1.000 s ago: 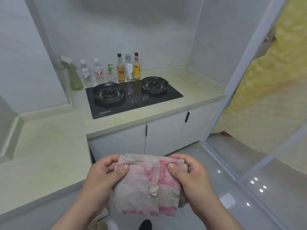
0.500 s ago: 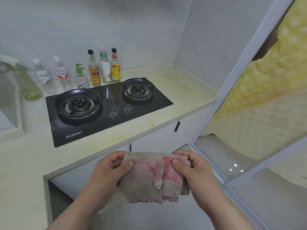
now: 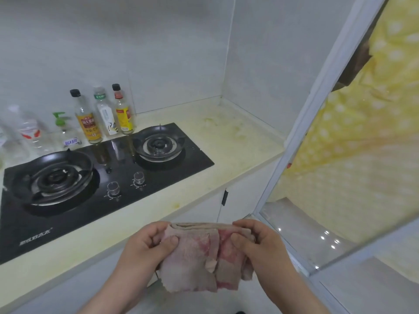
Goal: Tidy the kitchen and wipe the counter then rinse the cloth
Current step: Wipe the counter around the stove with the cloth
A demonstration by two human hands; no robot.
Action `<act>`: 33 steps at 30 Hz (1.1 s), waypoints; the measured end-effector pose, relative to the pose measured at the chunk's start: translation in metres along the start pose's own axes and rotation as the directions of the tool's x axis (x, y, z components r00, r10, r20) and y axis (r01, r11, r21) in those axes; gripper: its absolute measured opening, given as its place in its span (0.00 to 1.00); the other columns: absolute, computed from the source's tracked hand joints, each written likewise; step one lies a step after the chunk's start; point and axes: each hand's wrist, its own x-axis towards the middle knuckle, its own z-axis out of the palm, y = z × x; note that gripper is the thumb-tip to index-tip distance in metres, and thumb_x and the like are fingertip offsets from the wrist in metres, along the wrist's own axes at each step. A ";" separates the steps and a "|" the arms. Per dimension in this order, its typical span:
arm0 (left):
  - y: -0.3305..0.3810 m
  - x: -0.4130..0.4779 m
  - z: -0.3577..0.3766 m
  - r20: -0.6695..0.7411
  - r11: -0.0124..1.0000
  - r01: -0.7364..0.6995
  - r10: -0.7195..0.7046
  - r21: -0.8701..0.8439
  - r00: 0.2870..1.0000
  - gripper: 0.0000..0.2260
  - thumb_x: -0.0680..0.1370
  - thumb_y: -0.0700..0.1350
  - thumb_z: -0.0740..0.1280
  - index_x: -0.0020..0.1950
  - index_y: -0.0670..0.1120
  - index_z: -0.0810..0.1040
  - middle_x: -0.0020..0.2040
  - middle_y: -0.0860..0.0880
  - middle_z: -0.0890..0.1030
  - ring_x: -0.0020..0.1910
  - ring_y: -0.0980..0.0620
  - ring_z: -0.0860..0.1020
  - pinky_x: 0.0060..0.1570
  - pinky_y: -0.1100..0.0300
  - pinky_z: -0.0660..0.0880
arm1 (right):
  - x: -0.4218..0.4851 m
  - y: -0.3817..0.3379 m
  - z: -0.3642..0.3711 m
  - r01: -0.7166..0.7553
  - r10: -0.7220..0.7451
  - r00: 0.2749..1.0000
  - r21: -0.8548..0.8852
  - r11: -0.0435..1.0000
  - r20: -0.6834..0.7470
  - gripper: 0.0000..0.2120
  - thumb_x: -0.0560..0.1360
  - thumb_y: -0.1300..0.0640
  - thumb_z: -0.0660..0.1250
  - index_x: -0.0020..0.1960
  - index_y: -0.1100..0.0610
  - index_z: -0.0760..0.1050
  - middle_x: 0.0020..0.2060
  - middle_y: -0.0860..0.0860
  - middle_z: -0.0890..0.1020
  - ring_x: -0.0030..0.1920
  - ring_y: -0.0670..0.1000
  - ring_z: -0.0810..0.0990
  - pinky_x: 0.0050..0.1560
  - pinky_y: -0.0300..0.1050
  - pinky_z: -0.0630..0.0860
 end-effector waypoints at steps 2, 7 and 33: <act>0.000 0.023 0.029 -0.004 1.000 0.008 -0.008 0.003 1.000 0.06 0.73 0.37 0.73 0.46 0.48 0.85 0.44 0.34 0.83 0.36 0.46 0.78 0.35 0.59 0.71 | 0.028 0.001 -0.025 -0.030 0.030 0.999 -0.005 1.000 0.018 0.10 0.73 0.67 0.71 0.46 0.53 0.82 0.38 0.50 0.86 0.35 0.46 0.82 0.35 0.38 0.76; 0.005 0.080 0.101 -0.070 0.999 0.031 -0.030 0.014 0.997 0.11 0.76 0.32 0.67 0.44 0.46 0.85 0.40 0.39 0.84 0.36 0.46 0.79 0.37 0.56 0.73 | 0.099 -0.007 -0.084 -0.048 0.050 0.998 -0.064 0.997 0.023 0.11 0.73 0.66 0.71 0.46 0.50 0.82 0.38 0.46 0.86 0.42 0.49 0.82 0.44 0.43 0.79; -0.016 0.316 0.191 -0.218 0.982 0.149 -0.121 0.118 0.969 0.08 0.69 0.36 0.75 0.38 0.49 0.83 0.28 0.47 0.75 0.31 0.51 0.72 0.41 0.54 0.70 | 0.372 -0.036 -0.153 -0.119 0.180 0.969 -0.320 0.940 0.170 0.11 0.68 0.61 0.70 0.44 0.45 0.83 0.36 0.48 0.85 0.34 0.46 0.80 0.32 0.41 0.75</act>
